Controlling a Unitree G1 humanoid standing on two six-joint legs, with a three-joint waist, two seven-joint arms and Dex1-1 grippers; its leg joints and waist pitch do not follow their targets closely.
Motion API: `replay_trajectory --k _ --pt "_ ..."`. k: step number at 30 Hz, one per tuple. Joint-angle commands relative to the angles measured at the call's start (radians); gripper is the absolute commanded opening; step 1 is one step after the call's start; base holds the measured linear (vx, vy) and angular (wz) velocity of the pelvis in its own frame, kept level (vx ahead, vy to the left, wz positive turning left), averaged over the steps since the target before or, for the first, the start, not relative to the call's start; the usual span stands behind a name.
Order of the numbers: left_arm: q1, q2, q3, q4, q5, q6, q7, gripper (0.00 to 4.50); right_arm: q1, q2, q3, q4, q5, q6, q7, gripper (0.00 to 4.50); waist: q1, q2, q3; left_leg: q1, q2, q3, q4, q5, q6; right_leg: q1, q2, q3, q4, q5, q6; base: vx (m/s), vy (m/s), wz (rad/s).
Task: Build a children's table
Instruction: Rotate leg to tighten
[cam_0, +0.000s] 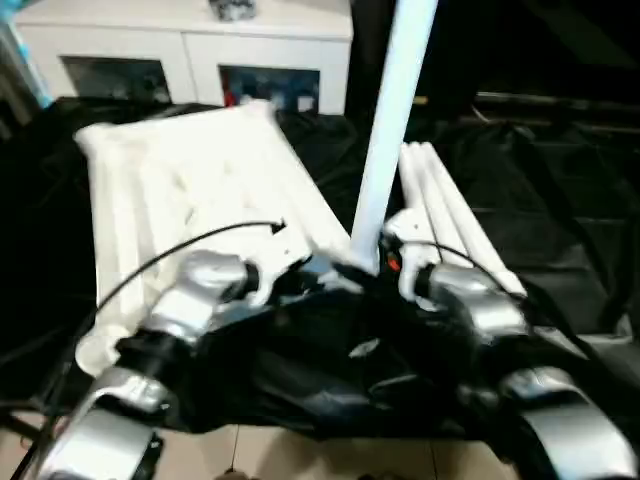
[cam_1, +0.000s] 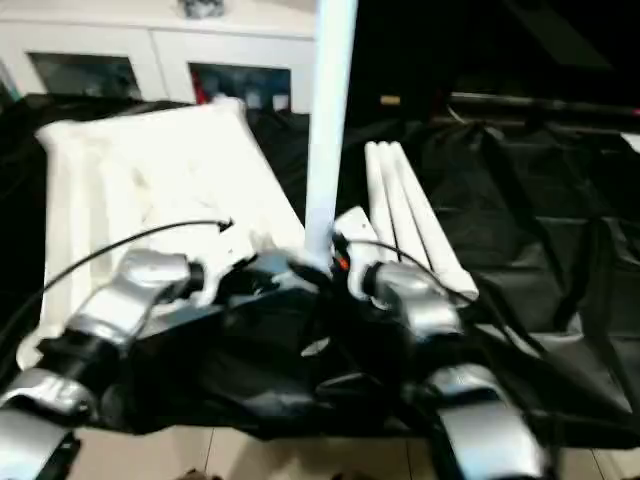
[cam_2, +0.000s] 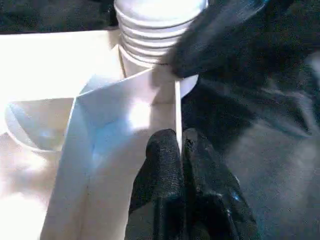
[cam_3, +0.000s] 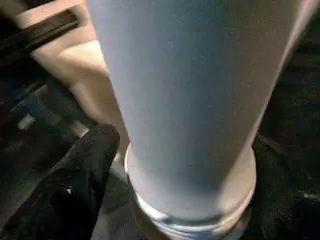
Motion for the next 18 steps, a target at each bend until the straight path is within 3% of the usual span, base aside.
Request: replay_trajectory --k 1,3,8,9,10,14,18 --pt "-0.003 -0.011 -0.012 -0.021 -0.041 -0.041 -0.049 0.0 0.013 -0.009 0.039 -0.052 0.016 0.023 0.089 3.88 0.005 0.0 -0.067 0.01 0.027 0.004 -0.059 -0.243 0.064 0.056 -0.058 0.049 -0.069 -0.261 -0.211 0.0 0.0 0.0" --pt "-0.009 0.0 -0.014 0.001 -0.037 -0.057 -0.066 0.0 0.031 -0.033 0.059 -0.093 0.019 0.044 0.138 3.88 0.01 0.002 -0.066 0.018 0.028 0.005 -0.059 -0.269 0.051 0.049 -0.061 0.051 -0.075 -0.308 -0.202 0.0 0.0 0.0" --pt "-0.019 0.013 -0.01 0.033 -0.032 -0.083 -0.093 0.0 0.049 -0.052 0.082 -0.144 0.008 0.076 0.173 3.72 0.013 -0.002 -0.065 0.012 0.026 0.001 -0.062 -0.266 0.039 0.052 -0.061 0.05 -0.078 -0.347 -0.173 0.0 0.0 0.0" --pt "-0.02 0.015 -0.009 0.035 -0.033 -0.085 -0.098 0.0 0.05 -0.05 0.082 -0.148 0.006 0.081 0.173 3.72 0.013 -0.001 -0.066 0.013 0.026 0.001 -0.062 -0.266 0.037 0.052 -0.061 0.051 -0.078 -0.349 -0.172 0.0 0.0 0.0" --pt "-0.02 0.018 -0.008 0.036 -0.034 -0.086 -0.105 0.0 0.048 -0.045 0.082 -0.148 0.004 0.088 0.17 3.38 0.012 -0.001 -0.066 0.013 0.026 0.001 -0.062 -0.267 0.036 0.05 -0.062 0.05 -0.078 -0.353 -0.173 0.0 0.0 0.0" --pt "-0.018 0.021 -0.008 0.036 -0.034 -0.087 -0.114 0.0 0.054 -0.041 0.089 -0.163 0.008 0.106 0.177 3.3 0.013 -0.001 -0.066 0.014 0.028 0.001 -0.062 -0.26 0.033 0.05 -0.061 0.051 -0.075 -0.323 -0.186 0.0 0.0 0.0" --pt "-0.015 0.02 -0.003 0.041 -0.036 -0.091 -0.113 0.0 0.065 -0.033 0.092 -0.178 0.011 0.124 0.171 2.91 0.015 -0.002 -0.068 0.011 0.027 0.001 -0.061 -0.242 0.037 0.054 -0.061 0.051 -0.071 -0.302 -0.186 0.0 0.0 0.0"
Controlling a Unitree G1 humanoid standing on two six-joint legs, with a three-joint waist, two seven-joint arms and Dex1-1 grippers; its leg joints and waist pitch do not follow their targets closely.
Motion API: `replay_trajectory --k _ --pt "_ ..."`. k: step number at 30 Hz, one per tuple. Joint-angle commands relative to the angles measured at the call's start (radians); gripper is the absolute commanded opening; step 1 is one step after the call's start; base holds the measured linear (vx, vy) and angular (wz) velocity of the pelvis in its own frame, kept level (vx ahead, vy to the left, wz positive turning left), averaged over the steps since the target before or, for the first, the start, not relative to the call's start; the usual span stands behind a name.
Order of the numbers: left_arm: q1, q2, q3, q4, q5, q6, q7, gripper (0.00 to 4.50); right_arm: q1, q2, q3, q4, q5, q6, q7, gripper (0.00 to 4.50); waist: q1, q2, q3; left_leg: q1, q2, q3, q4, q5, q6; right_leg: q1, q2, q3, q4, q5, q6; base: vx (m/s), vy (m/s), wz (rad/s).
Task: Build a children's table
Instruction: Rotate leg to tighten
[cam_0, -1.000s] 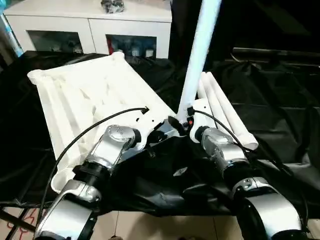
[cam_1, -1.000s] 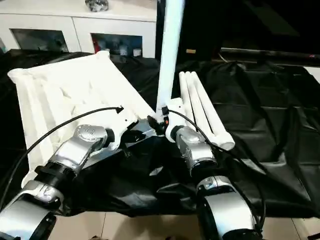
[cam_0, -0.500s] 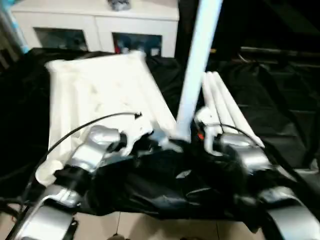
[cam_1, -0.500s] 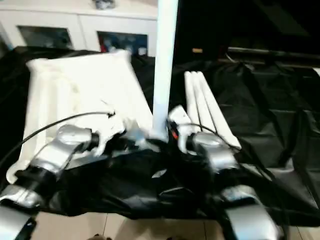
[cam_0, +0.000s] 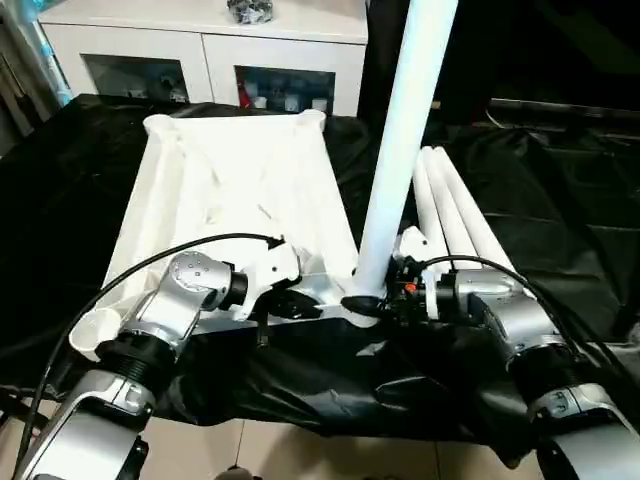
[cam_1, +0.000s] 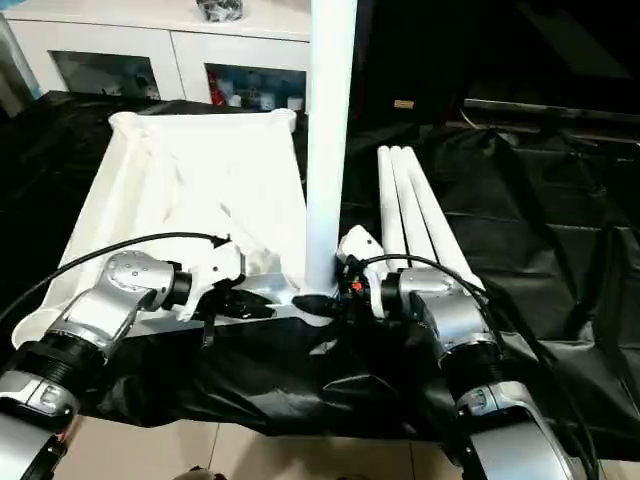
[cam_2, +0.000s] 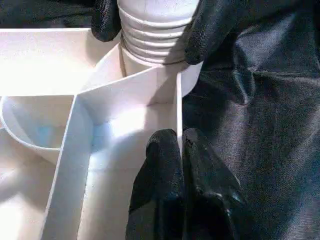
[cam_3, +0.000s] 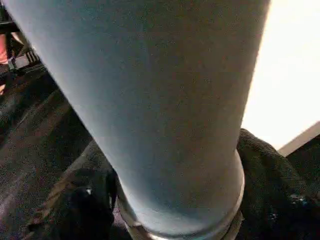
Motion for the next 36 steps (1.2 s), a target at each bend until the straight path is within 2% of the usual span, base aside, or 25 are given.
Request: replay_trajectory --k 1,2,3,5,8,11,12,15,18,19,20,21,25,26,29,30,32,35,36 --pt "-0.015 -0.014 0.014 0.01 -0.024 -0.009 0.024 0.0 0.014 0.029 0.035 -0.024 0.012 0.016 0.019 2.86 0.001 -0.002 -0.068 0.011 0.026 0.001 -0.061 -0.242 0.038 0.05 -0.062 0.05 -0.074 -0.304 -0.186 0.0 0.0 0.0" --pt "-0.018 -0.028 0.024 0.019 -0.018 0.001 0.062 0.0 0.003 0.062 0.007 0.026 0.002 0.031 -0.075 2.8 0.0 -0.006 -0.067 0.011 0.025 0.001 -0.061 -0.241 0.036 0.051 -0.063 0.05 -0.073 -0.314 -0.183 0.0 0.0 0.0" --pt "-0.023 -0.035 0.028 0.028 -0.01 0.007 0.087 0.0 -0.006 0.076 -0.003 0.053 -0.006 0.039 -0.118 2.8 0.0 -0.004 -0.067 0.011 0.025 0.0 -0.061 -0.242 0.033 0.049 -0.063 0.05 -0.074 -0.321 -0.182 0.0 0.0 0.0" --pt "-0.031 -0.044 0.03 0.042 0.002 0.013 0.124 0.0 -0.02 0.094 -0.012 0.093 -0.023 0.034 -0.185 2.78 -0.011 -0.004 -0.065 0.013 0.023 -0.005 -0.065 -0.274 0.01 0.048 -0.064 0.047 -0.08 -0.39 -0.164 0.0 0.0 0.0" --pt "-0.052 -0.074 0.038 0.062 0.03 0.057 0.221 0.0 -0.066 0.16 -0.052 0.208 -0.049 0.008 -0.398 2.77 -0.028 0.0 -0.058 0.019 0.02 -0.007 -0.065 -0.33 -0.013 0.038 -0.065 0.046 -0.09 -0.474 -0.15 0.0 0.0 0.0" --pt "-0.065 -0.105 0.051 0.05 0.044 0.116 0.306 0.0 -0.11 0.217 -0.094 0.286 -0.046 0.003 -0.563 2.77 -0.039 0.002 -0.058 0.021 0.018 -0.011 -0.063 -0.354 -0.017 0.038 -0.067 0.042 -0.1 -0.53 -0.125 0.0 0.0 0.0" --pt "-0.07 -0.13 0.063 0.027 0.05 0.172 0.364 0.0 -0.14 0.253 -0.13 0.336 -0.033 0.002 -0.681 2.77 -0.044 0.002 -0.058 0.022 0.018 -0.012 -0.063 -0.363 -0.018 0.036 -0.066 0.041 -0.101 -0.541 -0.122 0.0 0.0 0.0" --pt "-0.069 -0.162 0.076 -0.001 0.047 0.221 0.416 0.0 -0.162 0.282 -0.148 0.372 -0.035 -0.014 -0.752 2.77 -0.05 0.004 -0.057 0.023 0.016 -0.014 -0.062 -0.384 -0.015 0.033 -0.065 0.037 -0.107 -0.559 -0.112 0.0 0.0 0.0" --pt "-0.055 -0.206 0.066 -0.037 0.056 0.254 0.468 0.0 -0.175 0.308 -0.13 0.397 -0.055 -0.073 -0.74 2.77 -0.045 0.003 -0.06 0.022 0.018 -0.011 -0.061 -0.376 -0.001 0.032 -0.064 0.041 -0.105 -0.512 -0.121 0.0 0.0 0.0" --pt "-0.049 -0.215 0.061 -0.045 0.056 0.254 0.471 0.0 -0.178 0.312 -0.132 0.404 -0.052 -0.079 -0.728 2.77 -0.045 -0.006 -0.062 0.018 0.02 -0.009 -0.063 -0.362 0.004 0.036 -0.062 0.042 -0.101 -0.474 -0.131 0.0 0.0 0.0" --pt "-0.043 -0.224 0.057 -0.055 0.055 0.257 0.475 0.0 -0.184 0.317 -0.14 0.416 -0.045 -0.082 -0.72 3.33 -0.041 -0.004 -0.064 0.015 0.02 -0.009 -0.063 -0.337 0.012 0.039 -0.063 0.044 -0.093 -0.432 -0.143 0.0 0.0 0.0" --pt "-0.037 -0.229 0.052 -0.058 0.054 0.254 0.472 0.0 -0.189 0.317 -0.16 0.42 -0.023 -0.078 -0.703 3.47 -0.041 -0.004 -0.064 0.014 0.02 -0.007 -0.063 -0.33 0.015 0.038 -0.062 0.045 -0.092 -0.418 -0.149 0.0 0.0 0.0" --pt "-0.026 -0.223 0.038 -0.065 0.053 0.232 0.46 0.0 -0.204 0.306 -0.181 0.433 -0.005 -0.092 -0.673 3.56 -0.039 -0.001 -0.067 0.011 0.02 -0.004 -0.062 -0.298 0.028 0.043 -0.062 0.047 -0.083 -0.346 -0.179 0.0 0.0 0.0" --pt "-0.018 -0.205 0.032 -0.077 0.045 0.214 0.424 0.0 -0.199 0.287 -0.162 0.418 -0.019 -0.114 -0.628 3.86 -0.039 -0.002 -0.067 0.009 0.02 -0.004 -0.062 -0.292 0.031 0.046 -0.062 0.047 -0.081 -0.333 -0.182 0.0 0.0 0.0" --pt "-0.01 -0.18 0.025 -0.089 0.04 0.195 0.375 0.0 -0.18 0.259 -0.135 0.38 -0.02 -0.126 -0.521 3.86 -0.036 -0.002 -0.069 0.006 0.02 -0.002 -0.06 -0.263 0.046 0.051 -0.063 0.047 -0.076 -0.294 -0.194 0.0 0.0 0.0" --pt "-0.008 -0.173 0.025 -0.091 0.037 0.189 0.36 0.0 -0.171 0.249 -0.125 0.363 -0.021 -0.132 -0.483 3.86 -0.035 0.005 -0.069 0.007 0.02 -0.002 -0.059 -0.259 0.047 0.051 -0.063 0.048 -0.076 -0.288 -0.196 0.0 0.0 0.0" --pt "-0.006 -0.139 0.024 -0.083 0.026 0.15 0.291 0.0 -0.114 0.191 -0.082 0.27 -0.011 -0.133 -0.309 3.86 -0.032 0.001 -0.073 0.003 0.022 -0.002 -0.057 -0.232 0.065 0.058 -0.06 0.048 -0.068 -0.221 -0.207 0.0 0.0 0.0" --pt "-0.004 -0.11 0.018 -0.075 0.015 0.118 0.224 0.0 -0.072 0.144 -0.064 0.198 0.005 -0.114 -0.197 3.86 -0.026 0.002 -0.072 0.005 0.023 -0.001 -0.057 -0.216 0.081 0.058 -0.058 0.048 -0.063 -0.181 -0.23 0.0 0.0 0.0" --pt "-0.002 -0.097 0.015 -0.075 0.008 0.111 0.191 0.0 -0.055 0.124 -0.056 0.169 0.012 -0.107 -0.159 3.86 -0.024 0.007 -0.071 0.006 0.024 -0.001 -0.058 -0.219 0.079 0.058 -0.058 0.047 -0.065 -0.188 -0.231 0.0 0.0 0.0"
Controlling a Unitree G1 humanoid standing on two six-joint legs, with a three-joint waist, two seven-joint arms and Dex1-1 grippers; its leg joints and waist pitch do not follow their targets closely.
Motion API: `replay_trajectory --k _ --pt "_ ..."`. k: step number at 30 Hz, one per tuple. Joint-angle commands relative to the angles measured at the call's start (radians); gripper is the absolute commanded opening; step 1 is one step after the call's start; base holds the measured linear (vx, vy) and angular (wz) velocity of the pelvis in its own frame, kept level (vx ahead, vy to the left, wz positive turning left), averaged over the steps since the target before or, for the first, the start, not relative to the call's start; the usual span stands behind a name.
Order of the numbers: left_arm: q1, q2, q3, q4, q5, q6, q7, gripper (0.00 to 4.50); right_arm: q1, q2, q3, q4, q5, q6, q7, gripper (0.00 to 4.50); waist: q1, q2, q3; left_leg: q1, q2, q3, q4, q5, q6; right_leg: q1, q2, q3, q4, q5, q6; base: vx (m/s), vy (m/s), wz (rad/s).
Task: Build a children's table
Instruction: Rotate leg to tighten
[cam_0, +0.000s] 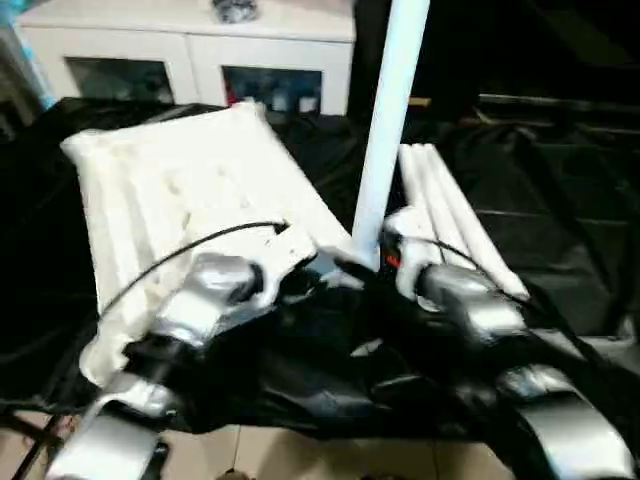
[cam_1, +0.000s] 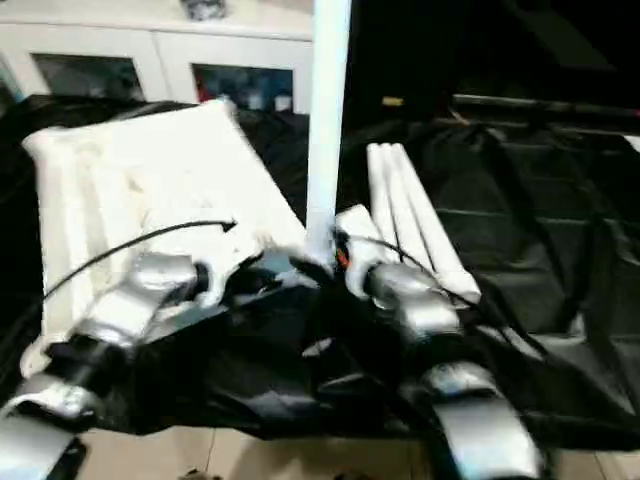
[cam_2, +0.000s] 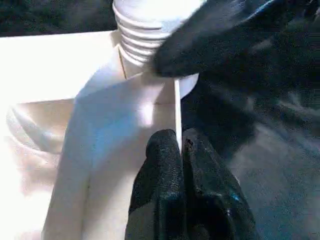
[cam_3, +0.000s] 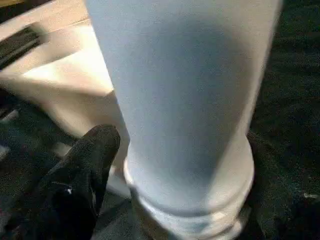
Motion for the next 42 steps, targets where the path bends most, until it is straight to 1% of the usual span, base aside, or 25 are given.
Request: replay_trajectory --k 1,4,5,7,11,12,13,16,17,19,21,22,24,25,27,28,30,33,34,35,36,37,39,40,42 --pt "-0.003 -0.011 -0.027 -0.019 -0.041 -0.048 -0.065 0.0 0.027 0.0 0.065 -0.061 0.019 0.021 0.123 3.86 0.006 0.004 -0.069 0.008 0.026 0.002 -0.058 -0.233 0.074 0.057 -0.055 0.049 -0.067 -0.21 -0.228 0.0 0.0 0.0" --pt "0.008 0.02 -0.038 -0.029 -0.059 -0.059 -0.149 0.0 0.061 -0.047 0.085 -0.123 0.031 0.032 0.208 3.86 0.015 0.004 -0.068 0.013 0.028 0.004 -0.059 -0.258 0.065 0.054 -0.057 0.05 -0.07 -0.255 -0.218 0.0 0.0 0.0" --pt "0.012 0.035 -0.045 -0.03 -0.063 -0.066 -0.185 0.0 0.077 -0.068 0.096 -0.155 0.038 0.044 0.245 3.86 0.016 0.011 -0.067 0.013 0.028 0.002 -0.062 -0.279 0.051 0.054 -0.056 0.049 -0.074 -0.28 -0.213 0.0 0.0 0.0" --pt "0.012 0.05 -0.049 -0.02 -0.062 -0.077 -0.218 0.0 0.098 -0.094 0.109 -0.201 0.042 0.071 0.293 3.86 0.019 0.01 -0.065 0.018 0.029 0.003 -0.062 -0.293 0.047 0.048 -0.055 0.05 -0.078 -0.295 -0.21 0.0 0.0 0.0" --pt "0.002 0.07 -0.053 0.007 -0.055 -0.101 -0.248 0.0 0.118 -0.12 0.126 -0.253 0.038 0.117 0.342 3.86 0.026 0.009 -0.065 0.015 0.03 0.001 -0.064 -0.293 0.04 0.05 -0.057 0.05 -0.076 -0.311 -0.2 0.0 0.0 0.0" --pt "0.0 0.072 -0.052 0.014 -0.056 -0.106 -0.253 0.0 0.121 -0.122 0.128 -0.26 0.04 0.123 0.343 3.73 0.027 0.016 -0.065 0.015 0.029 0.0 -0.064 -0.294 0.035 0.05 -0.058 0.051 -0.076 -0.314 -0.199 0.0 0.0 0.0" --pt "-0.002 0.075 -0.051 0.019 -0.057 -0.11 -0.257 0.0 0.122 -0.122 0.129 -0.264 0.041 0.127 0.344 3.62 0.027 0.012 -0.066 0.015 0.029 0.0 -0.064 -0.294 0.031 0.051 -0.058 0.05 -0.078 -0.315 -0.195 0.0 0.0 0.0" --pt "-0.004 0.079 -0.052 0.023 -0.06 -0.114 -0.263 0.0 0.125 -0.121 0.134 -0.271 0.044 0.133 0.34 3.5 0.029 0.011 -0.067 0.016 0.028 0.0 -0.064 -0.29 0.027 0.05 -0.058 0.05 -0.077 -0.313 -0.196 0.0 0.0 0.0" --pt "-0.005 0.079 -0.051 0.026 -0.059 -0.118 -0.264 0.0 0.128 -0.121 0.136 -0.277 0.045 0.141 0.34 3.36 0.029 0.009 -0.067 0.015 0.029 0.0 -0.064 -0.285 0.027 0.051 -0.058 0.05 -0.076 -0.308 -0.196 0.0 0.0 0.0" --pt "-0.004 0.079 -0.049 0.029 -0.057 -0.122 -0.264 0.0 0.13 -0.118 0.137 -0.283 0.045 0.149 0.337 3.13 0.031 0.01 -0.068 0.014 0.029 0.0 -0.064 -0.28 0.027 0.052 -0.059 0.05 -0.075 -0.304 -0.196 0.0 0.0 0.0" --pt "-0.002 0.076 -0.045 0.03 -0.056 -0.125 -0.255 0.0 0.131 -0.111 0.136 -0.28 0.041 0.151 0.322 3.05 0.032 0.009 -0.068 0.014 0.029 0.0 -0.064 -0.27 0.029 0.051 -0.059 0.05 -0.073 -0.292 -0.199 0.0 0.0 0.0" --pt "0.0 0.074 -0.042 0.029 -0.056 -0.125 -0.247 0.0 0.129 -0.104 0.133 -0.272 0.036 0.146 0.306 2.95 0.032 0.005 -0.068 0.015 0.029 0.001 -0.063 -0.269 0.03 0.051 -0.059 0.051 -0.074 -0.292 -0.199 0.0 0.0 0.0" --pt "0.0 0.063 -0.033 0.031 -0.054 -0.117 -0.215 0.0 0.115 -0.077 0.115 -0.23 0.019 0.133 0.227 2.87 0.031 0.007 -0.066 0.015 0.028 0.0 -0.065 -0.275 0.024 0.049 -0.06 0.05 -0.075 -0.316 -0.193 0.0 0.0 0.0" --pt "-0.004 0.05 -0.023 0.036 -0.051 -0.111 -0.178 0.0 0.1 -0.052 0.1 -0.186 -0.001 0.116 0.144 2.87 0.027 0.003 -0.065 0.015 0.028 0.0 -0.065 -0.283 0.016 0.047 -0.062 0.051 -0.077 -0.341 -0.186 0.0 0.0 0.0" --pt "-0.017 0.018 -0.008 0.044 -0.028 -0.07 -0.068 0.0 0.045 0.009 0.063 -0.062 -0.037 0.09 -0.079 2.85 0.008 0.004 -0.062 0.016 0.024 -0.006 -0.067 -0.319 -0.014 0.044 -0.063 0.048 -0.082 -0.419 -0.168 0.0 0.0 0.0" --pt "-0.018 0.016 -0.007 0.045 -0.027 -0.068 -0.063 0.0 0.043 0.012 0.061 -0.057 -0.038 0.09 -0.088 2.84 0.008 0.004 -0.062 0.016 0.024 -0.006 -0.067 -0.319 -0.014 0.044 -0.063 0.048 -0.082 -0.419 -0.168 0.0 0.0 0.0" --pt "-0.027 -0.004 -0.001 0.042 -0.006 -0.034 0.008 0.0 0.005 0.045 0.037 0.012 -0.04 0.097 -0.195 2.83 -0.01 0.006 -0.059 0.015 0.02 -0.01 -0.066 -0.344 -0.016 0.044 -0.064 0.044 -0.091 -0.482 -0.146 0.0 0.0 0.0" --pt "-0.041 -0.05 0.019 0.024 0.019 0.066 0.135 0.0 -0.065 0.106 -0.02 0.115 -0.011 0.107 -0.362 2.82 -0.022 0.007 -0.058 0.024 0.019 -0.009 -0.061 -0.376 -0.011 0.035 -0.062 0.043 -0.099 -0.517 -0.139 0.0 0.0 0.0" --pt "-0.042 -0.062 0.024 0.016 0.017 0.081 0.152 0.0 -0.077 0.117 -0.027 0.133 -0.01 0.098 -0.398 2.82 -0.02 0.008 -0.058 0.024 0.019 -0.01 -0.06 -0.373 -0.01 0.035 -0.063 0.042 -0.101 -0.519 -0.14 0.0 0.0 0.0" --pt "-0.042 -0.066 0.025 0.013 0.017 0.086 0.157 0.0 -0.081 0.12 -0.028 0.139 -0.011 0.095 -0.412 2.82 -0.019 0.005 -0.059 0.018 0.018 -0.01 -0.062 -0.357 -0.005 0.039 -0.062 0.041 -0.1 -0.511 -0.131 0.0 0.0 0.0" --pt "-0.04 -0.081 0.026 0.001 0.016 0.104 0.172 0.0 -0.095 0.132 -0.033 0.162 -0.017 0.087 -0.464 2.82 -0.02 0.005 -0.06 0.019 0.019 -0.008 -0.062 -0.354 -0.002 0.037 -0.063 0.043 -0.1 -0.5 -0.136 0.0 0.0 0.0" --pt "-0.037 -0.097 0.026 -0.012 0.013 0.115 0.184 0.0 -0.105 0.141 -0.028 0.18 -0.027 0.072 -0.488 2.82 -0.021 -0.002 -0.062 0.014 0.02 -0.008 -0.062 -0.339 0.001 0.038 -0.061 0.044 -0.095 -0.469 -0.144 0.0 0.0 0.0" --pt "-0.034 -0.115 0.022 -0.016 0.006 0.106 0.195 0.0 -0.121 0.157 -0.047 0.208 -0.018 0.045 -0.481 3.37 -0.018 0.0 -0.063 0.014 0.021 -0.006 -0.062 -0.326 0.008 0.039 -0.06 0.045 -0.092 -0.43 -0.153 0.0 0.0 0.0" --pt "-0.034 -0.115 0.022 -0.016 0.006 0.106 0.195 0.0 -0.121 0.157 -0.047 0.208 -0.018 0.045 -0.481 3.51 -0.019 0.001 -0.064 0.014 0.02 -0.005 -0.061 -0.329 0.012 0.038 -0.06 0.046 -0.091 -0.422 -0.157 0.0 0.0 0.0" --pt "-0.034 -0.12 0.021 -0.015 0.004 0.098 0.204 0.0 -0.136 0.16 -0.055 0.233 -0.019 0.029 -0.474 3.58 -0.015 0.003 -0.067 0.011 0.022 -0.004 -0.061 -0.297 0.019 0.043 -0.06 0.048 -0.082 -0.356 -0.178 0.0 0.0 0.0"
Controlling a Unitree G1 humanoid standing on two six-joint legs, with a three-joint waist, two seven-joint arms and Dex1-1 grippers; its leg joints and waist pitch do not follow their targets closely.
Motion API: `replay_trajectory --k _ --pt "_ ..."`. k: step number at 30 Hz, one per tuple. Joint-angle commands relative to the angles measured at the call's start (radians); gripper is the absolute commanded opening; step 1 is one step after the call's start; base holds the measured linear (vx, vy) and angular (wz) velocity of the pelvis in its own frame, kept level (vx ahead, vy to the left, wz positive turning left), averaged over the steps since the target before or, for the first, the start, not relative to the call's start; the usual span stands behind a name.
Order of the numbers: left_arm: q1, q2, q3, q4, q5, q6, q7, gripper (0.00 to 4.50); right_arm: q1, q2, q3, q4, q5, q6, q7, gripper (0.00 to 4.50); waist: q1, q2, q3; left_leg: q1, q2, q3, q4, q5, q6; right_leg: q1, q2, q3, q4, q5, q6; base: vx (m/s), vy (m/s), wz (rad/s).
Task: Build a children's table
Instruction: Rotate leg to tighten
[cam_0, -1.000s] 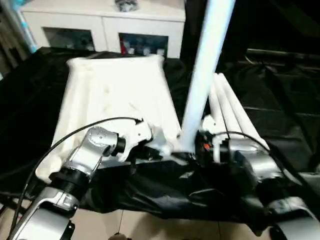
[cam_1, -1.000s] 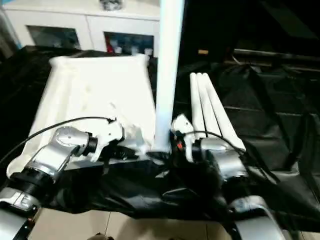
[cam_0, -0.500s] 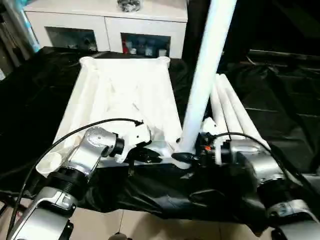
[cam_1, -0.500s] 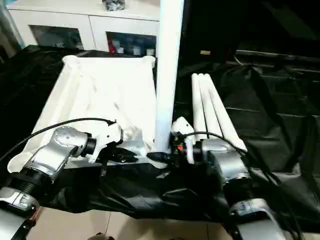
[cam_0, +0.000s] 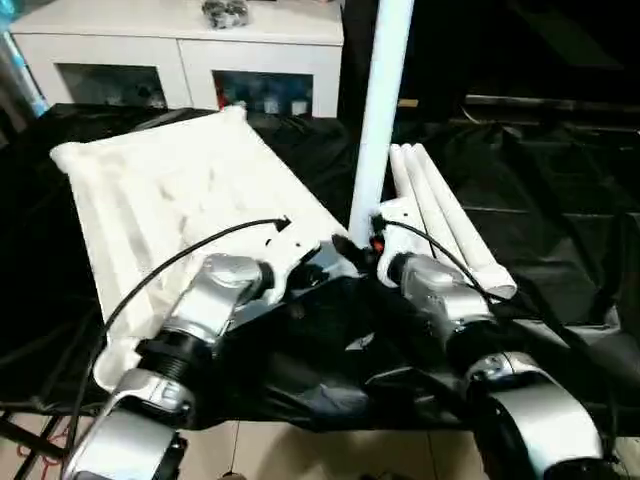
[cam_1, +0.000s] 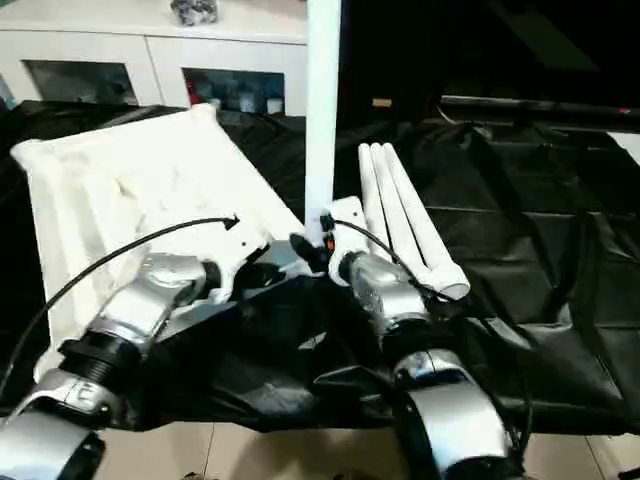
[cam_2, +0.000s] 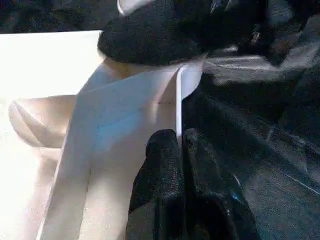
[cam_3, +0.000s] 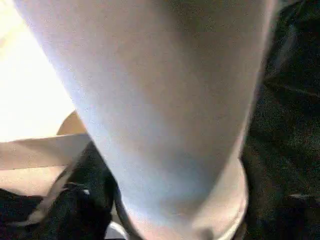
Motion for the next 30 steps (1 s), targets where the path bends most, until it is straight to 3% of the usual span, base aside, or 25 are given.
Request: replay_trajectory --k 1,2,4,8,12,15,16,17,19,26,30 --pt "-0.011 -0.026 -0.006 -0.033 -0.019 -0.019 0.0 0.0 -0.003 0.007 0.01 0.05 -0.023 0.008 0.011 3.58 0.002 0.0 -0.068 0.008 0.022 -0.003 -0.063 -0.284 0.023 0.044 -0.058 0.048 -0.078 -0.318 -0.192 0.0 0.0 0.0" --pt "-0.009 -0.016 -0.012 -0.033 -0.021 -0.039 -0.018 0.0 -0.006 -0.007 0.023 0.048 -0.032 -0.015 0.058 3.86 0.003 0.0 -0.069 0.007 0.022 -0.001 -0.062 -0.274 0.028 0.046 -0.058 0.049 -0.076 -0.295 -0.2 0.0 0.0 0.0" --pt "-0.006 -0.007 -0.015 -0.037 -0.025 -0.046 -0.038 0.0 0.0 -0.017 0.036 0.032 -0.033 -0.026 0.111 3.98 0.006 0.0 -0.07 0.006 0.021 0.0 -0.06 -0.264 0.04 0.049 -0.059 0.049 -0.074 -0.281 -0.204 0.0 0.0 0.0" --pt "0.001 0.029 -0.025 -0.036 -0.04 -0.069 -0.115 0.0 0.051 -0.061 0.092 -0.067 -0.014 -0.05 0.344 3.98 0.009 0.005 -0.072 0.001 0.021 0.0 -0.059 -0.235 0.062 0.056 -0.057 0.049 -0.068 -0.224 -0.218 0.0 0.0 0.0" --pt "0.01 0.078 -0.045 -0.019 -0.057 -0.139 -0.236 0.0 0.114 -0.125 0.129 -0.181 0.015 -0.037 0.544 3.98 0.017 0.003 -0.073 0.004 0.025 0.002 -0.057 -0.218 0.083 0.058 -0.055 0.049 -0.063 -0.175 -0.238 0.0 0.0 0.0" --pt "0.009 0.097 -0.044 -0.004 -0.061 -0.155 -0.28 0.0 0.138 -0.159 0.14 -0.221 0.023 -0.028 0.629 3.98 0.023 0.004 -0.07 0.008 0.028 0.004 -0.059 -0.241 0.072 0.054 -0.054 0.048 -0.065 -0.206 -0.244 0.0 0.0 0.0" --pt "0.007 0.107 -0.043 0.005 -0.065 -0.166 -0.305 0.0 0.153 -0.179 0.15 -0.246 0.025 -0.022 0.665 3.98 0.029 0.016 -0.067 0.01 0.027 0.003 -0.06 -0.256 0.066 0.052 -0.055 0.049 -0.07 -0.236 -0.236 0.0 0.0 0.0" --pt "0.004 0.114 -0.043 0.014 -0.069 -0.173 -0.323 0.0 0.166 -0.195 0.158 -0.27 0.028 -0.015 0.696 3.98 0.032 0.008 -0.068 0.011 0.027 0.005 -0.06 -0.271 0.059 0.053 -0.054 0.049 -0.072 -0.256 -0.227 0.0 0.0 0.0" --pt "-0.001 0.129 -0.042 0.028 -0.079 -0.199 -0.359 0.0 0.188 -0.222 0.17 -0.31 0.038 0.014 0.75 3.98 0.035 0.007 -0.068 0.011 0.027 0.004 -0.061 -0.277 0.053 0.053 -0.056 0.049 -0.072 -0.27 -0.22 0.0 0.0 0.0" --pt "-0.024 0.155 -0.038 0.073 -0.073 -0.225 -0.4 0.0 0.218 -0.238 0.182 -0.373 0.039 0.065 0.8 3.82 0.038 0.009 -0.068 0.011 0.026 0.001 -0.064 -0.283 0.038 0.051 -0.058 0.048 -0.077 -0.313 -0.205 0.0 0.0 0.0" --pt "-0.023 0.155 -0.038 0.075 -0.077 -0.227 -0.41 0.0 0.22 -0.23 0.183 -0.379 0.043 0.079 0.796 3.4 0.038 0.009 -0.068 0.011 0.028 0.0 -0.065 -0.28 0.034 0.05 -0.058 0.048 -0.076 -0.308 -0.206 0.0 0.0 0.0"
